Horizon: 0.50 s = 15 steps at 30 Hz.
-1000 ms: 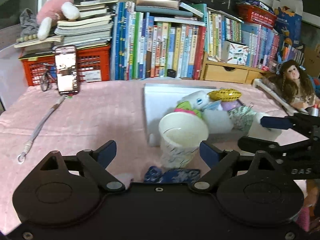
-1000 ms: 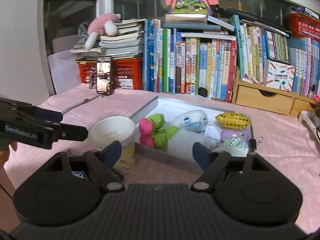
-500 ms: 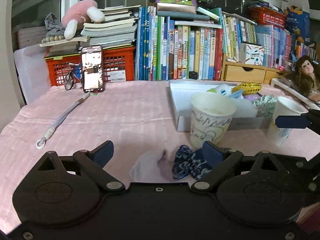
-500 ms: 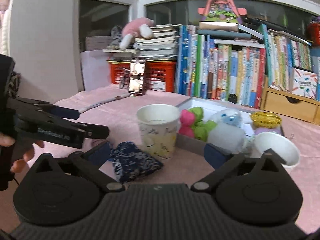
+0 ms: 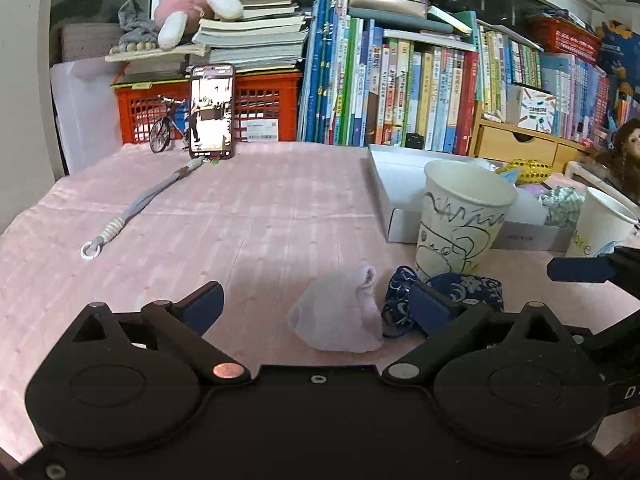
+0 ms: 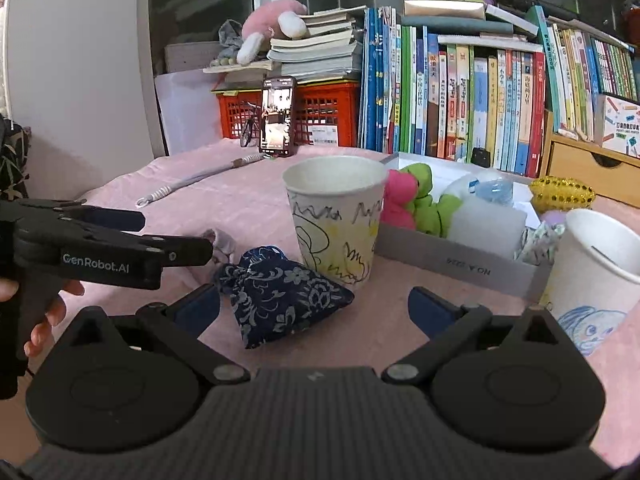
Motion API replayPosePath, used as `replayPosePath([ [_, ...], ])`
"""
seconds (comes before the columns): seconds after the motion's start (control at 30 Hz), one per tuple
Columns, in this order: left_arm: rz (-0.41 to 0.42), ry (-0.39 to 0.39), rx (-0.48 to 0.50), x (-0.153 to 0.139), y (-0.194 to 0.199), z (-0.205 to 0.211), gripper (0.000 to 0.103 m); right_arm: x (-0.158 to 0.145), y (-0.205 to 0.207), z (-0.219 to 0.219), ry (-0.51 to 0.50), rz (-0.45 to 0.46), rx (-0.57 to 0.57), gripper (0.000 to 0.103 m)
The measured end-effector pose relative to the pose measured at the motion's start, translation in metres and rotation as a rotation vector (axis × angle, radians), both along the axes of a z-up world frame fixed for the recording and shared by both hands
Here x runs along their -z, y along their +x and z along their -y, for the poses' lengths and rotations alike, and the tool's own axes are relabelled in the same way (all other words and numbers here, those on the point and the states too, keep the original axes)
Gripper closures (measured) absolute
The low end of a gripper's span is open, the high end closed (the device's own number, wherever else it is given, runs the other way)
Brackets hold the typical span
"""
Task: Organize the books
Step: 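Close the left tool on the pale pink sock while the right grasps the blue floral pouch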
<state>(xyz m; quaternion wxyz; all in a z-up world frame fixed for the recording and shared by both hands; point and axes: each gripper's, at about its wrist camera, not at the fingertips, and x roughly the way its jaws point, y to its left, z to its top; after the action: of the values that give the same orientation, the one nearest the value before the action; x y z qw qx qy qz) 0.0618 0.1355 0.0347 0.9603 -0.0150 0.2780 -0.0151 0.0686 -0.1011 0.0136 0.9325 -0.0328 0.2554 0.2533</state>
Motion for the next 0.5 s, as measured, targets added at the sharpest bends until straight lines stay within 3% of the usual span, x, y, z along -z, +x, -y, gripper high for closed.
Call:
replayPosePath([
  [0.5, -0.071, -0.037, 0.018, 0.011, 0.014, -0.004, 0.007, 0.008, 0.014, -0.025, -0.090, -0.004, -0.030, 0.000],
])
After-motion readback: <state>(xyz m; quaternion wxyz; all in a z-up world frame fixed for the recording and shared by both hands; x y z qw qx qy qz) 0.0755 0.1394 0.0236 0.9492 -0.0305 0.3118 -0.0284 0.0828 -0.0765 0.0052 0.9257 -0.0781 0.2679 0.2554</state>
